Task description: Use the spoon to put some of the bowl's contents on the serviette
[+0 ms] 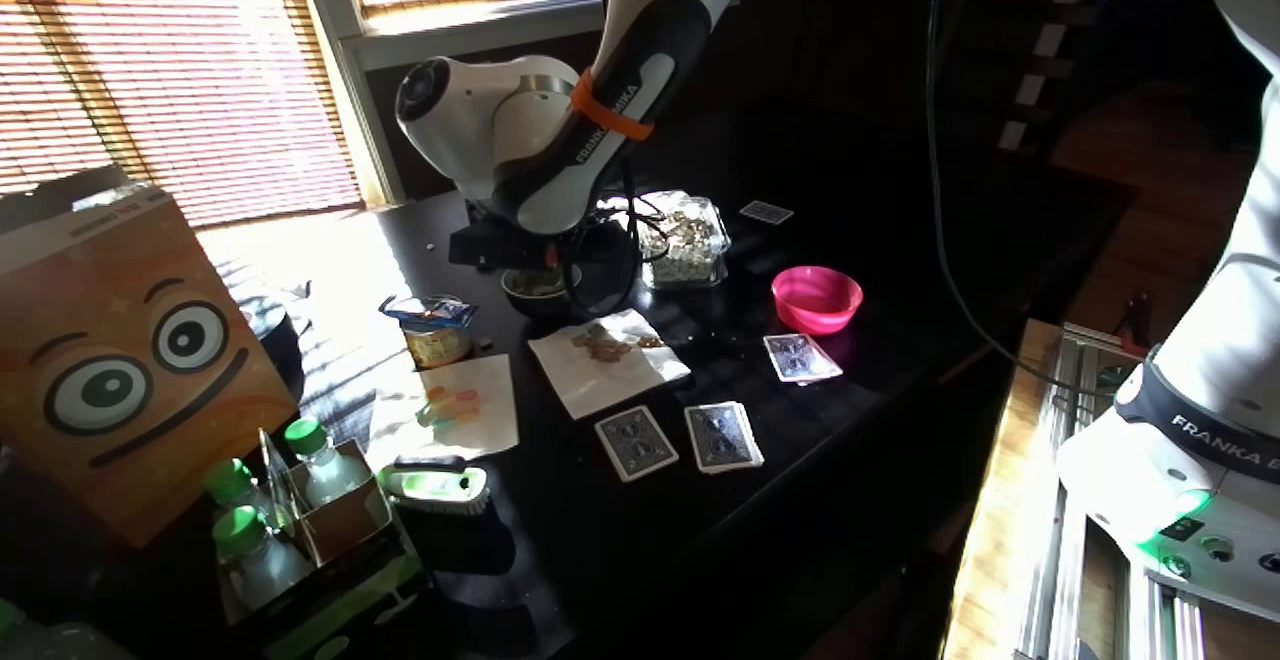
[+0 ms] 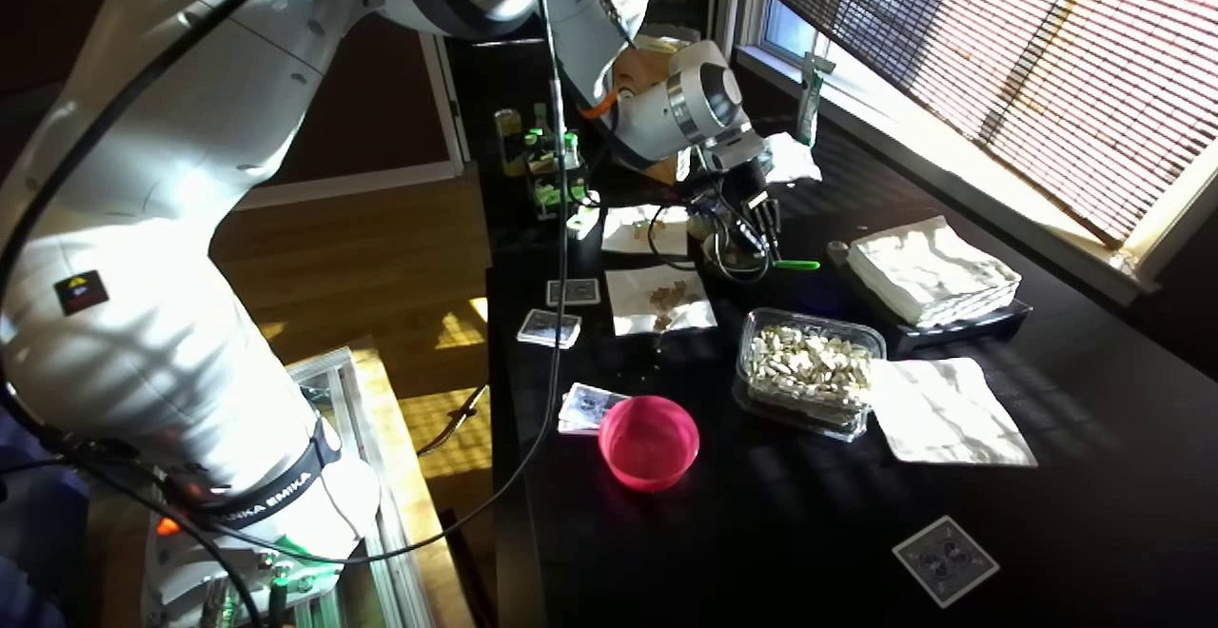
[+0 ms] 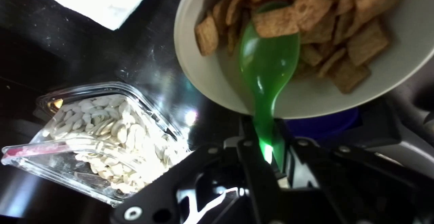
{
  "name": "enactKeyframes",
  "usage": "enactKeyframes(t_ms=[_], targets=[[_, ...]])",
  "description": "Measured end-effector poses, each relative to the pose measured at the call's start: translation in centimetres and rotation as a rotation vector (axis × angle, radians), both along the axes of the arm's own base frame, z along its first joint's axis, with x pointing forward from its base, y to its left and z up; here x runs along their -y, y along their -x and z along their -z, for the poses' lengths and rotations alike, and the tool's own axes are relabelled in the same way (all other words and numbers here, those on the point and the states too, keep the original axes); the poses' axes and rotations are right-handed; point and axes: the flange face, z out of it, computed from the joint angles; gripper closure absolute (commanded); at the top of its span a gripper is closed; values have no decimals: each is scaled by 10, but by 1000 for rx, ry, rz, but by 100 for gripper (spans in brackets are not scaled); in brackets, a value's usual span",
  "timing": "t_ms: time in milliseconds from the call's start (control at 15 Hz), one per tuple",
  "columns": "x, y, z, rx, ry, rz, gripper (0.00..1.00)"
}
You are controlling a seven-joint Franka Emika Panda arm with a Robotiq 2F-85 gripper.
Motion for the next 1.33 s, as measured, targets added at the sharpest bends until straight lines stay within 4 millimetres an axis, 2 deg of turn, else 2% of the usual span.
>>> enactKeyframes(t_ms=[467,1333], targets=[[-12,8,6,-37,15,14,96],[8,-5,1,25,-118,72,96]])
